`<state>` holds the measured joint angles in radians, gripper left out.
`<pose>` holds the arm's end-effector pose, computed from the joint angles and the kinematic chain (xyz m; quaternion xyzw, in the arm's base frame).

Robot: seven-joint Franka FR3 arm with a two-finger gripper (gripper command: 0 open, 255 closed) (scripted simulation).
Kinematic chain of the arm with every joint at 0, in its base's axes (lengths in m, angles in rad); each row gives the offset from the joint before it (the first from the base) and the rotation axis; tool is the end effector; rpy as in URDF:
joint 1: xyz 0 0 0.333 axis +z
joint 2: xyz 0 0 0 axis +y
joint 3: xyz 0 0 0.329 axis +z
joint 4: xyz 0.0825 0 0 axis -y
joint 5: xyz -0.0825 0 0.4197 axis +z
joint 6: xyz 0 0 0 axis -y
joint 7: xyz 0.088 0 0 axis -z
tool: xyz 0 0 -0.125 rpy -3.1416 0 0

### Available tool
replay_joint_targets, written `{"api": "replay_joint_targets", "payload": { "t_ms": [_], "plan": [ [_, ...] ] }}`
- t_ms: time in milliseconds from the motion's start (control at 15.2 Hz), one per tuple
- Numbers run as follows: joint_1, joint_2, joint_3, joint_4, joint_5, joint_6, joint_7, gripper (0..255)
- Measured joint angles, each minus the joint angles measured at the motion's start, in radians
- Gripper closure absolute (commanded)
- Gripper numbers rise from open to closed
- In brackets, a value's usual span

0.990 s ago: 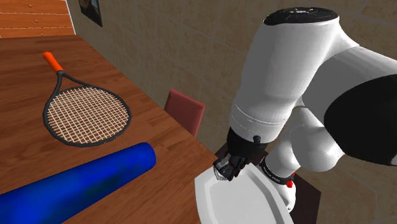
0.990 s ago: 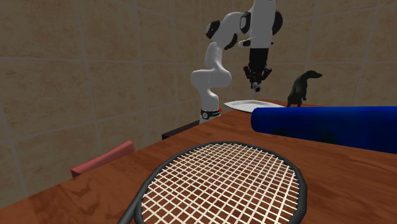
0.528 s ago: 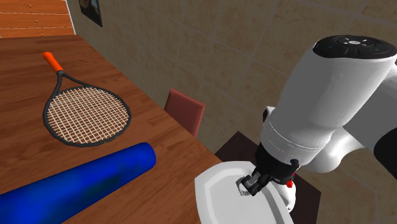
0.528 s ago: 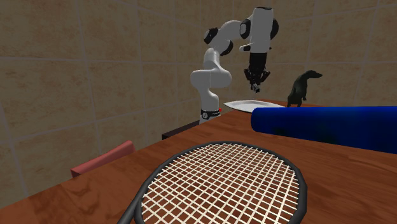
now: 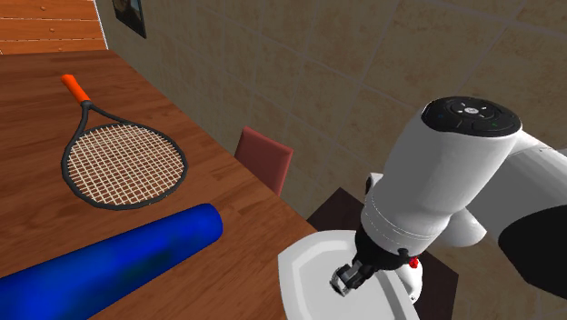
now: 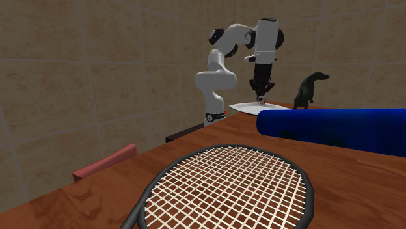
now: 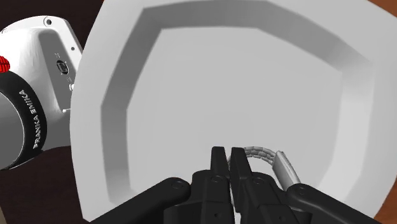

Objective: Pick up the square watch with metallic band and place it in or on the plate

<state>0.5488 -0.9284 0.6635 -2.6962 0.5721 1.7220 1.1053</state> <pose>0.0833 0.3224 0.4029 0.9879 -0.1416 -0.0483 0.0402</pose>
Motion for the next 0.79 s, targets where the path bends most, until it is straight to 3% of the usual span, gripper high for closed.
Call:
{"api": "replay_joint_targets", "payload": {
  "t_ms": [330, 726, 792],
  "plan": [
    [0.003, 0.020, 0.036, -0.046, 0.031, 0.066, -0.009, 255],
    [0.004, 0.022, 0.041, -0.050, 0.034, 0.072, -0.009, 255],
    [0.004, 0.022, 0.041, -0.050, 0.034, 0.072, -0.009, 0]
  ]
}}
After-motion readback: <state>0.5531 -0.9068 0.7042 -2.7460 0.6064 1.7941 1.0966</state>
